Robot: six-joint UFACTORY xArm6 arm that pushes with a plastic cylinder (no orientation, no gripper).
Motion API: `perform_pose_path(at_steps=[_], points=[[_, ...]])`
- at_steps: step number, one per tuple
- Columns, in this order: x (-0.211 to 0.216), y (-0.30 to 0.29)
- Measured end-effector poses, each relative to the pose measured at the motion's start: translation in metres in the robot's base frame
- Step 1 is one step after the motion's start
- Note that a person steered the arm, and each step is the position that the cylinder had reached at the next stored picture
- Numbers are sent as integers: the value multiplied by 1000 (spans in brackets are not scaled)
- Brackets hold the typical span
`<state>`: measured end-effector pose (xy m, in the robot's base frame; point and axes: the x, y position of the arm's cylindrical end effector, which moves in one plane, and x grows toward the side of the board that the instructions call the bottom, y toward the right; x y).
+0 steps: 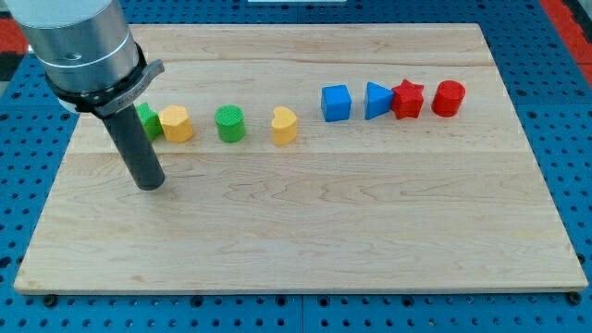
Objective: Move your arm below to the yellow heart
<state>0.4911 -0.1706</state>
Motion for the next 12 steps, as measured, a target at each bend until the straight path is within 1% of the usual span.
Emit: perform_pose_path(at_steps=[3,7,8,9,10,12], points=[[0,38],[0,40],[9,62],[9,120],[9,153],[9,180]])
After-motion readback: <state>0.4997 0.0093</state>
